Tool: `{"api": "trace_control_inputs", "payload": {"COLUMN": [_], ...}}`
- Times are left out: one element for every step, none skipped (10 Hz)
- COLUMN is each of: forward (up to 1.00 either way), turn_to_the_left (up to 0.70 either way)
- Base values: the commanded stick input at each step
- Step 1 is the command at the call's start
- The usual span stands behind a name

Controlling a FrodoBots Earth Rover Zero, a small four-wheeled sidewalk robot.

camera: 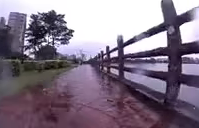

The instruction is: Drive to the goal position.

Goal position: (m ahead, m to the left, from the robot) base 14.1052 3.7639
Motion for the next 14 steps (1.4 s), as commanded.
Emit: {"api": "trace_control_inputs", "payload": {"forward": [1.0, 1.0, 1.0, 1.0, 1.0, 1.0, 1.0, 1.0, 1.0, 1.0, 1.0, 1.0, 1.0, 1.0], "turn_to_the_left": [0.0, 0.0, 0.0, 0.0, 0.0, 0.0, 0.0, 0.0, 0.0, 0.0, 0.0, 0.0, 0.0, 0.0]}}
